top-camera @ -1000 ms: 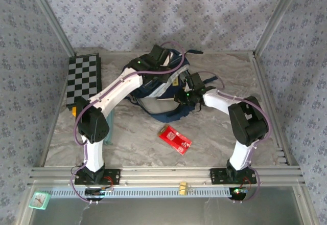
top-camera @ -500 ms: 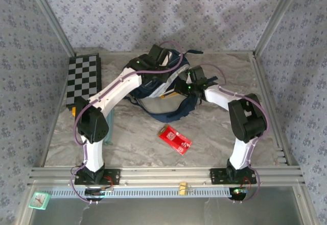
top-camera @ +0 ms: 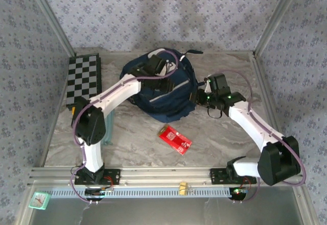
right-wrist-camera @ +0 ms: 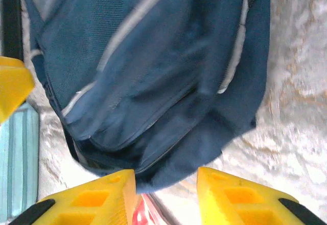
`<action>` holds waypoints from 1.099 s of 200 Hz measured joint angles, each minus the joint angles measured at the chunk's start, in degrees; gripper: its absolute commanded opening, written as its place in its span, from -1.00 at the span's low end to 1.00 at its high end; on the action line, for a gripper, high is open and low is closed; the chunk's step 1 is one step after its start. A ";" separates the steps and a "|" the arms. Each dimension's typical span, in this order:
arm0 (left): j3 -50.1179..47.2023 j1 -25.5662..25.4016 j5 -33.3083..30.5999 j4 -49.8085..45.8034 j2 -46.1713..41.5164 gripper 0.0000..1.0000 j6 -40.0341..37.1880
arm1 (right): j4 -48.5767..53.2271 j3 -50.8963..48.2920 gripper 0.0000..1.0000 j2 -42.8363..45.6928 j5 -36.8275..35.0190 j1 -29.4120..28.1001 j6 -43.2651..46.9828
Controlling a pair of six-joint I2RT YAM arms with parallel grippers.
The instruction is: Pack the student bag
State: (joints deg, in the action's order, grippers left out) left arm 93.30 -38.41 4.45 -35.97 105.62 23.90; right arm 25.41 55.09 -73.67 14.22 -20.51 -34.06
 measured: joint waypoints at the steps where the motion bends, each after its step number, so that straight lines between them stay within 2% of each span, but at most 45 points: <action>1: -0.28 0.07 0.04 0.09 -0.20 0.09 0.11 | 0.11 -0.04 -0.25 0.00 0.00 -0.02 0.00; 27: -9.09 4.26 1.79 2.38 -7.93 0.16 4.28 | 0.48 -2.64 -0.27 -0.33 2.05 -2.14 -4.33; 54: -16.48 13.07 2.45 5.77 -13.62 0.17 9.09 | -1.73 -3.74 -0.27 -3.10 2.64 -8.37 -8.90; 80: -22.56 21.20 3.39 8.87 -13.77 0.17 13.51 | -5.92 -3.45 -0.27 -7.93 3.17 -13.70 -12.15; 110: -24.46 27.65 5.40 10.73 -9.88 0.17 17.20 | -9.49 -3.08 -0.28 -13.42 3.10 -15.76 -14.25; 135: -24.33 29.44 6.99 13.55 -5.62 0.17 19.58 | -10.67 -2.64 -0.28 -16.04 2.89 -15.72 -14.88; 201: -21.42 29.53 9.92 19.82 4.31 0.16 24.52 | -11.96 -2.54 -0.28 -16.50 2.62 -15.58 -15.30; 220: -20.79 29.53 10.16 21.40 5.29 0.08 25.53 | -11.98 -2.56 -0.29 -16.50 2.49 -15.58 -15.30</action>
State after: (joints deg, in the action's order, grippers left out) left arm 72.51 -8.88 14.61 -14.57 110.91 49.43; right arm 13.43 52.53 -90.17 16.71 -36.10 -49.36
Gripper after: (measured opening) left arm 0.564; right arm 0.357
